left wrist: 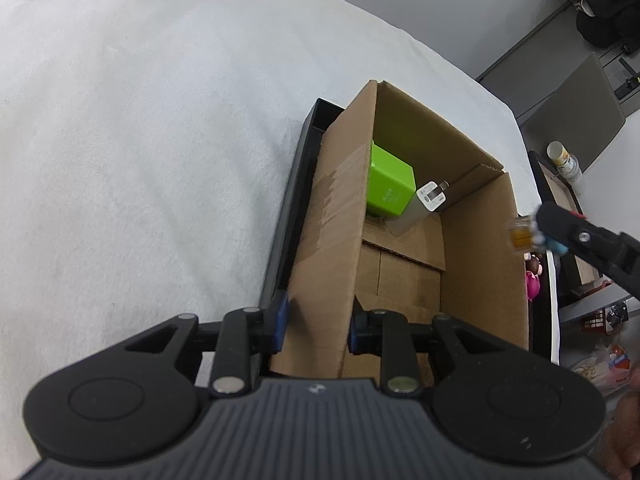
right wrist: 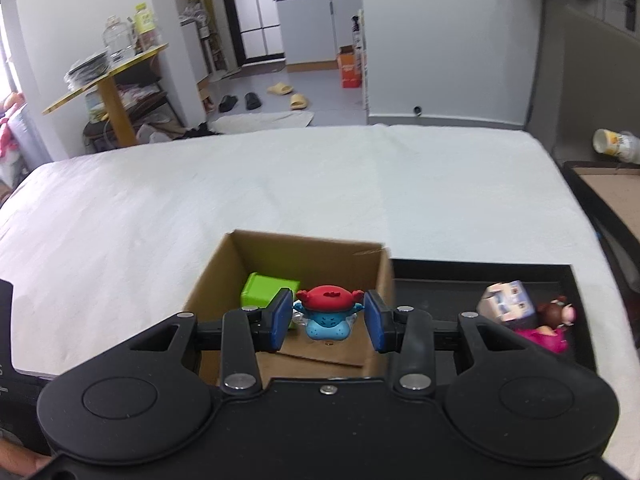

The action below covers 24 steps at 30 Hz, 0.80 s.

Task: Organize rigid objects
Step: 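Carry the smurf into the box and open the right gripper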

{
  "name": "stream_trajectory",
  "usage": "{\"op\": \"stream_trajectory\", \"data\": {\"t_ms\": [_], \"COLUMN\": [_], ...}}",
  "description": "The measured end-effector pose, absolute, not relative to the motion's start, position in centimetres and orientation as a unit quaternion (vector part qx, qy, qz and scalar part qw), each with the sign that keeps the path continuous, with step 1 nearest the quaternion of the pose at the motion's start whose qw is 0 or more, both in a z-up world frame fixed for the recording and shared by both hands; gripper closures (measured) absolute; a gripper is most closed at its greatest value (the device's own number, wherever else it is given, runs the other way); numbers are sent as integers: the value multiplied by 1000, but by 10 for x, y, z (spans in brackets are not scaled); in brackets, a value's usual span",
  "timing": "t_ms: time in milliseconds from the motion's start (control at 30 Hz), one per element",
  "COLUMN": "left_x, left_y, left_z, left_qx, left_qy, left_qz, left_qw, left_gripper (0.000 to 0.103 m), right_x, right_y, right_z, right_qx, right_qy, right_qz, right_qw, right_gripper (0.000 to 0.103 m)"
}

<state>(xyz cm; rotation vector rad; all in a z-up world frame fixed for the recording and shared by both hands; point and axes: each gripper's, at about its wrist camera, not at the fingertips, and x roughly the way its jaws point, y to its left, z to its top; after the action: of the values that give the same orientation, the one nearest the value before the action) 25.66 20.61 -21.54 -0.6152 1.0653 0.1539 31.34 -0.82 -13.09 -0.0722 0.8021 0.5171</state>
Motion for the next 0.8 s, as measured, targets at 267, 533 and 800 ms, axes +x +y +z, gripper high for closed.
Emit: {"op": "stream_trajectory", "data": {"t_ms": [267, 533, 800], "left_x": [258, 260, 258], "left_y": [206, 206, 210], "left_z": [-218, -220, -222], "left_qx": [-288, -287, -291], "left_qy": [503, 505, 506], "left_qz": [61, 53, 44], "left_qw": [813, 812, 811], "left_gripper": [76, 76, 76], "right_x": [312, 318, 329], "right_y": [15, 30, 42], "right_z": [-142, -160, -184], "right_qx": [-29, -10, 25], "right_qy": [410, 447, 496], "right_qz": [270, 280, 267], "right_qw": [871, 849, 826], "right_gripper": [64, 64, 64]}}
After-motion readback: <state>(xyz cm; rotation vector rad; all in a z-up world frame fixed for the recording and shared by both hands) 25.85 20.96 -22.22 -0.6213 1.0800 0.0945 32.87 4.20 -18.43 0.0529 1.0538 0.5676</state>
